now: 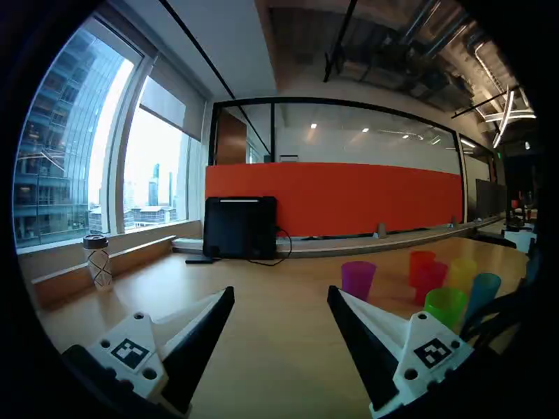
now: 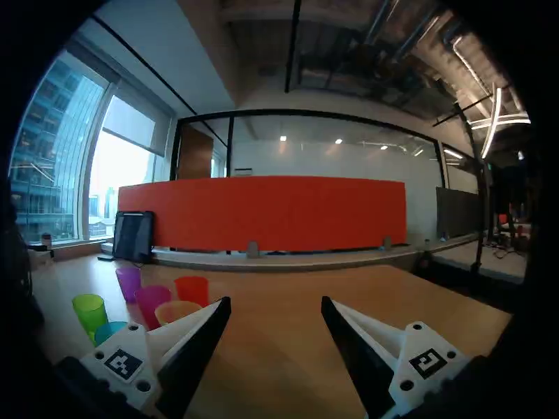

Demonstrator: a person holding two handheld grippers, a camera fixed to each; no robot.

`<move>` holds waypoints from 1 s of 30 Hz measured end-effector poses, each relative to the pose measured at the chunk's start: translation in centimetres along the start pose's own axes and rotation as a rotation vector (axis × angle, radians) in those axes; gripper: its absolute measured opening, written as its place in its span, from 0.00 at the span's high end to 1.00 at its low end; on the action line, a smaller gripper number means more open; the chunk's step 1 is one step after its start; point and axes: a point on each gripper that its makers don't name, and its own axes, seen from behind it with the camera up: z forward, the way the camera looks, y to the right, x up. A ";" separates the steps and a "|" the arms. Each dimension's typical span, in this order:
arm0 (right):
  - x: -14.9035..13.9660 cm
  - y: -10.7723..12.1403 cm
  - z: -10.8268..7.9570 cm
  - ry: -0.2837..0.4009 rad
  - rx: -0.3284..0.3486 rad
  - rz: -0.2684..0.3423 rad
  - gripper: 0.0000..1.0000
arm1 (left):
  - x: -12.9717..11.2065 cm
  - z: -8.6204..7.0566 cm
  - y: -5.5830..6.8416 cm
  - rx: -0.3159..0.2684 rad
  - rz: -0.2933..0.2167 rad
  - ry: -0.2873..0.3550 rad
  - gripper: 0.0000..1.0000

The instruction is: Pour water

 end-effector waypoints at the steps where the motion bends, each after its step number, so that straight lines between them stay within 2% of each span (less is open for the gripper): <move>1: -0.1 0.1 0.0 -0.002 0.000 0.003 0.00 | 0.0 0.0 0.0 0.000 0.000 0.000 0.01; 30: -0.2 0.0 -0.2 -0.011 0.006 -0.005 0.00 | 0.1 0.0 0.0 0.000 0.000 0.000 0.01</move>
